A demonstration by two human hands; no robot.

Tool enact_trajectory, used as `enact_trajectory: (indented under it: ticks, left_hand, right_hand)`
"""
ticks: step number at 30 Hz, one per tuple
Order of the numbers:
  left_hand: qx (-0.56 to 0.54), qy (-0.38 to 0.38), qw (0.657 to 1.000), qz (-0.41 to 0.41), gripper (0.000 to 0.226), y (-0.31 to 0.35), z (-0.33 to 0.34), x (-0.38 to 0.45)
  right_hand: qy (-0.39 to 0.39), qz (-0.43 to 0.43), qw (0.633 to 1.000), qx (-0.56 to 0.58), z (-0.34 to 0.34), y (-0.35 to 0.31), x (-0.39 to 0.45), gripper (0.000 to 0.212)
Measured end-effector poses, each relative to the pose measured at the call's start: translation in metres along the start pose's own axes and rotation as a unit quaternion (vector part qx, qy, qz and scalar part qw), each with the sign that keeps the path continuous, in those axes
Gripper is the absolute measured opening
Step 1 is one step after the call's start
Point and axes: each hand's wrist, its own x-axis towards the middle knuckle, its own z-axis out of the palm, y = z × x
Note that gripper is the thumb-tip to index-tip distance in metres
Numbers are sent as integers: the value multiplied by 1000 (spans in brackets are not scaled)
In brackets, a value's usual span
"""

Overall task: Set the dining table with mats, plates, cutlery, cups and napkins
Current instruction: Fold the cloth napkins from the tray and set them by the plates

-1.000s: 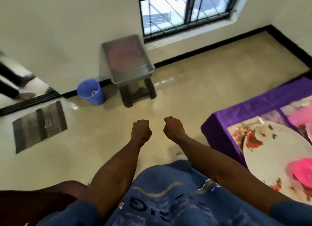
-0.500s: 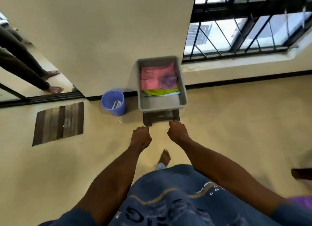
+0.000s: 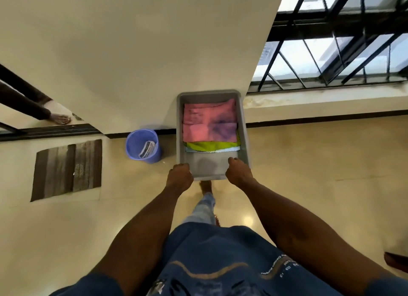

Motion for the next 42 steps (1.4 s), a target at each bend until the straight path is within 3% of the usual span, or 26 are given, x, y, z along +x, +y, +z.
enact_trajectory:
  ticks: [3,6,10,15,18,22,26,29,32,35,42]
  left_hand:
    - [-27,-27,999,-8,22,5,-5,50]
    - [-54,-83,995,-22,43,6,-6,97]
    - [-113,-102,987,-45,56,19,-20,139]
    - [-190,-86,973,-97,43,27,-19,190]
    - [-205,-80,966,-136,42,27,-6,221]
    - [-267,-73,937,-213,48,23,8,247]
    - [-244,-36,942,-230,61,9,28,263]
    - [-144,-44,972,-183,60,5,37,267]
    - [-12,-78,995,-69,66,2,50,275]
    - [2,-61,998,-36,59,3,58,281]
    - [-10,-33,999,-39,54,-1,74,285]
  right_hand:
    - [-41,50,998,15,-11,6,42,32]
    - [-70,92,991,64,-19,13,80,41]
    - [-55,121,982,132,-31,22,131,37]
    - [-63,136,971,185,-37,28,196,37]
    - [-61,129,961,236,-34,31,230,48]
    - [-86,84,982,147,-8,46,262,45]
    - [-102,105,986,78,6,48,272,49]
    - [-92,98,991,15,20,48,274,47]
    - [-58,0,996,-71,35,48,276,43]
    - [-29,-63,992,-109,47,45,284,40]
    - [-15,-86,991,-101,63,48,299,50]
